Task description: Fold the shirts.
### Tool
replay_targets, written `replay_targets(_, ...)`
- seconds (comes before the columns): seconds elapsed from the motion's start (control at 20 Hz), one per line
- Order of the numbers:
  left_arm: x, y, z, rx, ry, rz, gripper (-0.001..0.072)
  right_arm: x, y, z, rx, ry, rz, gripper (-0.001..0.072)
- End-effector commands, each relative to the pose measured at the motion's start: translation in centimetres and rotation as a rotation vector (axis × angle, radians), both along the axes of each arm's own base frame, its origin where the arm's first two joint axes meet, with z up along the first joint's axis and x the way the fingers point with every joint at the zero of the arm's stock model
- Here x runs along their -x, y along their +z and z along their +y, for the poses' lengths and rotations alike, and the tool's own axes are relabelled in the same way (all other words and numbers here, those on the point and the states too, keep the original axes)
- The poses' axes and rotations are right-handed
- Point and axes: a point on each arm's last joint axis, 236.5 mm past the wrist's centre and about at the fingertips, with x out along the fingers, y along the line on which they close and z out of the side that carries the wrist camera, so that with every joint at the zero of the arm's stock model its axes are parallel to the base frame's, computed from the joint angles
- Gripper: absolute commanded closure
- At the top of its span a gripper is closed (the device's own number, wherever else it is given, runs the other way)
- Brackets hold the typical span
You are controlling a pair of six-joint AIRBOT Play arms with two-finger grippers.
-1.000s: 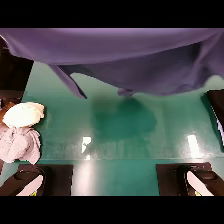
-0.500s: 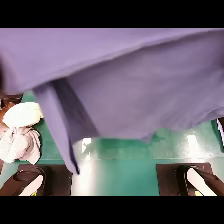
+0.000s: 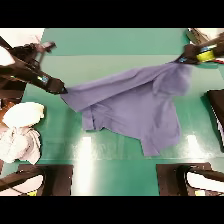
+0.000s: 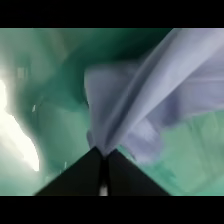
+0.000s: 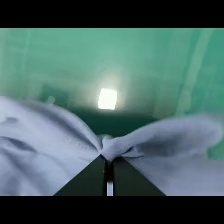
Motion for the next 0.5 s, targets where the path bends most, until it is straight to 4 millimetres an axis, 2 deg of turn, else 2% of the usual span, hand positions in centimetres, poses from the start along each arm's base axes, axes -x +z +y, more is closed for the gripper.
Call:
replay_targets(0.0,-2.4,-7.2,2.5,-0.112,0.083,0.077,0.0171,-5.4,-6.2,1.8,0.041,-0.011,-0.017,0.0692)
replay_targets(0.05,-3.2,-7.0,3.1,-0.127,0.120,0.053,0.0043,-6.2,-6.5,1.8,0.041,-0.013,-0.018,0.0675)
replay_targets(0.1,-4.0,-6.3,3.7,-0.151,0.136,0.024,0.0040,-6.8,-6.4,1.8,0.043,-0.011,-0.020,0.0447)
replay_targets(0.15,-4.5,-5.2,4.0,-0.165,0.134,0.002,0.0041,-7.1,-5.9,1.2,0.044,-0.015,-0.017,0.0138)
replay_targets(0.2,-4.6,-3.8,4.0,-0.161,0.140,-0.003,0.0041,-6.9,-5.0,0.7,0.047,-0.015,-0.008,0.0120)
replay_targets(0.25,-4.3,-2.7,3.8,-0.147,0.158,0.015,0.0041,-6.4,-4.2,0.1,0.050,-0.013,0.004,0.0134)
replay_targets(0.3,-3.6,-2.0,3.4,-0.132,0.161,0.044,0.0041,-5.7,-3.4,-0.4,0.058,-0.007,0.018,0.0183)
replay_targets(0.4,-1.5,-2.0,1.8,-0.081,0.142,0.114,0.0042,-4.1,-1.9,-1.7,0.068,-0.009,0.026,0.0206)
replay_targets(0.45,-0.5,-2.8,1.1,-0.083,0.127,0.140,0.0043,-3.5,-1.4,-2.0,0.069,-0.014,0.021,0.0205)
